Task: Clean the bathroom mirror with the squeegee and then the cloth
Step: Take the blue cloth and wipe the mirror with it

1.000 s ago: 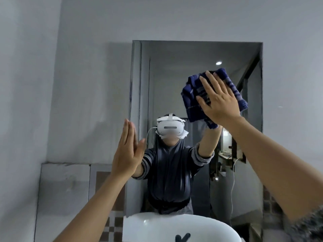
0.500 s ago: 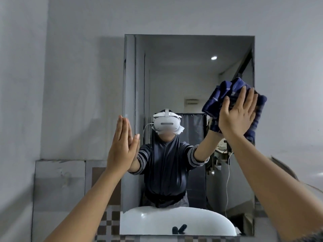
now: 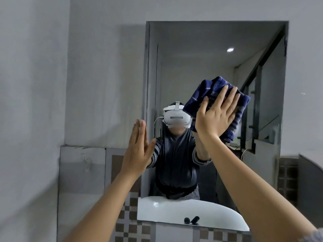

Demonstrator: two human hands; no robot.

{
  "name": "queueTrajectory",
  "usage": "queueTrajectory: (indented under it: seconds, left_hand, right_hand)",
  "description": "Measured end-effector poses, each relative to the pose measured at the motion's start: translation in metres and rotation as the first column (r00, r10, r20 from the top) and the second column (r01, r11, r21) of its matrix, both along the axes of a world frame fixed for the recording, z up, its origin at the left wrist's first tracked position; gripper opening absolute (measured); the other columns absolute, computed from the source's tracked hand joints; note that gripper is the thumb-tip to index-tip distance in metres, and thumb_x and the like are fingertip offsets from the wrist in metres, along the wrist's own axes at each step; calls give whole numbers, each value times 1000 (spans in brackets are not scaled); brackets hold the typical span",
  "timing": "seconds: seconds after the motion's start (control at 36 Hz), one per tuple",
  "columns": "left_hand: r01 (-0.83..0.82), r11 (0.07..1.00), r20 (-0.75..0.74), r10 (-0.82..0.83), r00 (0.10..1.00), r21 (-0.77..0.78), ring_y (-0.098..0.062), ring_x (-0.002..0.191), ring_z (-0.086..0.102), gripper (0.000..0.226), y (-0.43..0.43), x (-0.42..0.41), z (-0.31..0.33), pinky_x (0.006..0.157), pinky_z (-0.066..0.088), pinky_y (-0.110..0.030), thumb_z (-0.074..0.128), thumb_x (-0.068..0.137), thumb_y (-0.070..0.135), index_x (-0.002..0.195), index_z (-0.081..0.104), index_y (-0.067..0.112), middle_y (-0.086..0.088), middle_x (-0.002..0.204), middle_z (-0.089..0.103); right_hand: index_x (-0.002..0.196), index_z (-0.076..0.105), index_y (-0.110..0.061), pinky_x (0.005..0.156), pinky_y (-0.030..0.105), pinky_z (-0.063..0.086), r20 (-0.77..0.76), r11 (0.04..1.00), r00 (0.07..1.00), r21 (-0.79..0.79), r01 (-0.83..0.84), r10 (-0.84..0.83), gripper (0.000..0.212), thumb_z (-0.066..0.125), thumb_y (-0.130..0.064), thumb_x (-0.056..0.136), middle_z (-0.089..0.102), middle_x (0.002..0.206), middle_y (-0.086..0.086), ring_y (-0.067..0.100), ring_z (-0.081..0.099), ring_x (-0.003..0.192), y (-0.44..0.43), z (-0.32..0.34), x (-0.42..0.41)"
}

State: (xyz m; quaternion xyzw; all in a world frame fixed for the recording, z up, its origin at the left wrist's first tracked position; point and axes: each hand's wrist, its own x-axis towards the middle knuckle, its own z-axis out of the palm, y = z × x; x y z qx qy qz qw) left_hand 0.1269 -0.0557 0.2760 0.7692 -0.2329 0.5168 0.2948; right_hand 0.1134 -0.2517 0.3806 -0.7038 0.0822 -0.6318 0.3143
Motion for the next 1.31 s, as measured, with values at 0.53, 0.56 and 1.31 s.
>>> queueTrajectory:
  seconds: [0.53,0.56,1.31]
  left_hand:
    - [-26,999,-25,27,999,32,-3,141,-8,68,9,5,-13,108,-6,-7,30,94,50,146,-6,25,6,156,-5]
    - [-28,999,-22,29,999,31,-3,141,-8,69,9,5,-13,108,-6,-6,29,93,51,147,-5,25,5,156,-4]
    - [-62,998,-32,63,998,28,-6,142,-7,75,5,4,-13,110,-1,-15,27,89,59,146,-8,25,6,156,-7]
  right_hand:
    - [149,8,-19,112,28,-11,-22,747,1000,-665,-21,8,61,32,-39,97,3,158,3,20,-1,145,71,14,4]
    - [149,10,-19,112,29,-11,-15,713,1000,-701,-8,-3,60,32,-39,97,5,158,4,20,0,145,70,16,5]
    - [148,22,-23,118,37,15,-4,558,990,-826,77,-142,60,37,-44,94,19,156,0,16,14,144,-104,-8,-13]
